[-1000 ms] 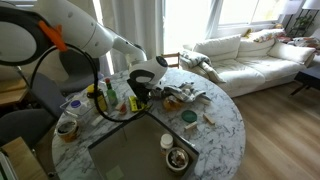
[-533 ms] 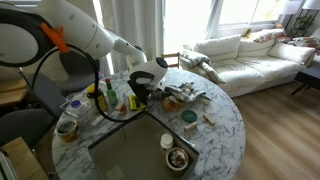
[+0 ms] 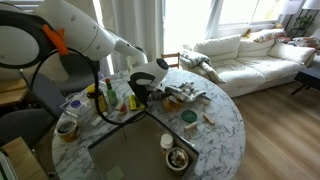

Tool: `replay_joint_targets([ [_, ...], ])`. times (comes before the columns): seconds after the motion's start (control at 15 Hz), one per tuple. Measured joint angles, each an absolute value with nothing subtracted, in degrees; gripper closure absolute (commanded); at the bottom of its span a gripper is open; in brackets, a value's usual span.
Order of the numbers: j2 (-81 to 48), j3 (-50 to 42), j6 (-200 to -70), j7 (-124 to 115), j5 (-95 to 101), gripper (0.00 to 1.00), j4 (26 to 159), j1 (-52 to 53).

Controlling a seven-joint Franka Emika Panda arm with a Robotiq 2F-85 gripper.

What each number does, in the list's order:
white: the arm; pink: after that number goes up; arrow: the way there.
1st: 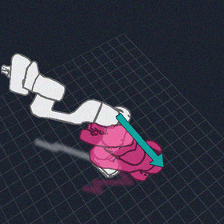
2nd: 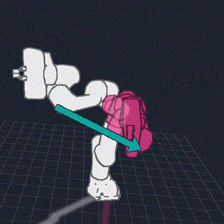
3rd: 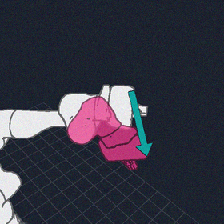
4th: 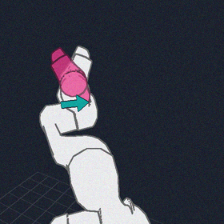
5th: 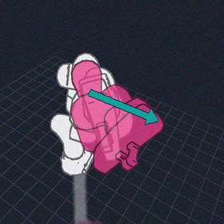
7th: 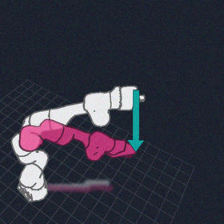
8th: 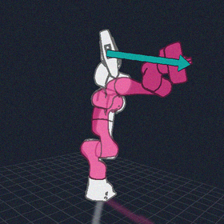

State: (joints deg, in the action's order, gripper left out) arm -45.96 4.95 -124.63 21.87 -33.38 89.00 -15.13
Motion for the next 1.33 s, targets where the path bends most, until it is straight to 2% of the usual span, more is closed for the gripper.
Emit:
replay_joint_targets([
  [0.73, -42.47, 8.59, -117.07, 25.61, -43.09, 0.99, 88.63, -19.69],
  [0.8, -42.45, 8.33, -116.01, 25.51, -43.3, 0.74, 88.54, -19.69],
  [0.87, -42.46, 7.93, -114.99, 25.36, -43.3, 0.74, 88.52, -19.58],
  [0.93, -42.49, 7.38, -114.08, 25.04, -43.21, 0.69, 88.53, -19.33],
  [1.33, -44.18, 5.15, -111.66, 23.53, -42.44, 0.24, 88.55, -16.71],
])
